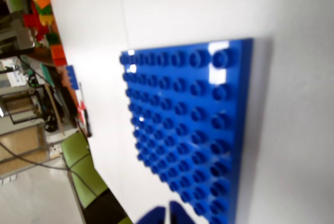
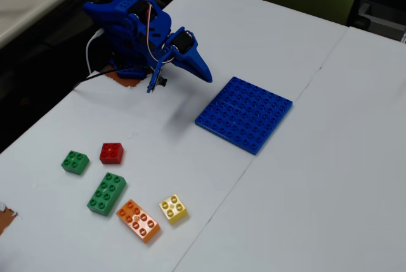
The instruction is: Pick up the 2x2 green block and go up the 8x8 blue block.
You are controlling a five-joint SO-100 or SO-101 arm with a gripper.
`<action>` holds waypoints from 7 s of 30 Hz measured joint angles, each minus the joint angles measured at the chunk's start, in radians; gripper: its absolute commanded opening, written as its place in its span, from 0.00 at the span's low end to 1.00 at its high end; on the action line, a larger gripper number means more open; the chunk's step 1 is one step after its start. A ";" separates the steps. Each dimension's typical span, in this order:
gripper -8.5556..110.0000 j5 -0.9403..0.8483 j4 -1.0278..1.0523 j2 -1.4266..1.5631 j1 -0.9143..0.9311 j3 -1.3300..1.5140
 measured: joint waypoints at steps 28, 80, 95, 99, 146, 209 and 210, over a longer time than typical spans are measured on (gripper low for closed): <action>0.07 0.000 0.000 0.000 0.000 0.000; 0.09 -2.040 1.065 -0.726 0.275 -1.178; 0.09 -3.158 0.756 -1.304 1.124 -1.364; 0.11 -3.178 0.591 -1.376 1.201 -1.364; 0.30 -3.180 -0.015 -1.816 1.262 -1.364; 0.29 -3.172 0.221 -1.710 1.319 -1.384; 0.29 -3.178 0.179 -1.717 1.331 -1.384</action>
